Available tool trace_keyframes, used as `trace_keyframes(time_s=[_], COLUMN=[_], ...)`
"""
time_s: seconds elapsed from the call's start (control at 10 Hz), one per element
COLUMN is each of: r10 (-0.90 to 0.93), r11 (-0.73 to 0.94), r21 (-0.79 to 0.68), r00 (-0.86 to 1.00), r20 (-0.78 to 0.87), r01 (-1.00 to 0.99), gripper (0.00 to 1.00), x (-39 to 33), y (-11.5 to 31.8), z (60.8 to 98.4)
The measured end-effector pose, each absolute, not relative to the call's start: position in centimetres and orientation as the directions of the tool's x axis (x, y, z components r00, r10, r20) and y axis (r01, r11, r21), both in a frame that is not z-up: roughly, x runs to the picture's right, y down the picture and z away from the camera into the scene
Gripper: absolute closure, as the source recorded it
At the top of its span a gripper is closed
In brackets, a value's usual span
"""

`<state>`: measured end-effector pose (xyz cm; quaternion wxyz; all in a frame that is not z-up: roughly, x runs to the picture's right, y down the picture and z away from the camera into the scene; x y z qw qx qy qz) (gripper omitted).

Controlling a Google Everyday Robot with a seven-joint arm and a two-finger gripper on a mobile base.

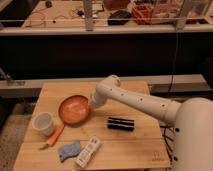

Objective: Drag the ceramic bowl in a circle

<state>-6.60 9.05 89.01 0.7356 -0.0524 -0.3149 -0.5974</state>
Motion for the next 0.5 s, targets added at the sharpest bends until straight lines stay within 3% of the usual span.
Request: trace_keyframes(time_s=[0.5], r10=[-0.812], r11=[0.396], r21=[0.179], r00=[0.253], r20=[0.526], r01=[0.901], gripper=[1.00], x=[0.4], y=[8.1], z=[90.1])
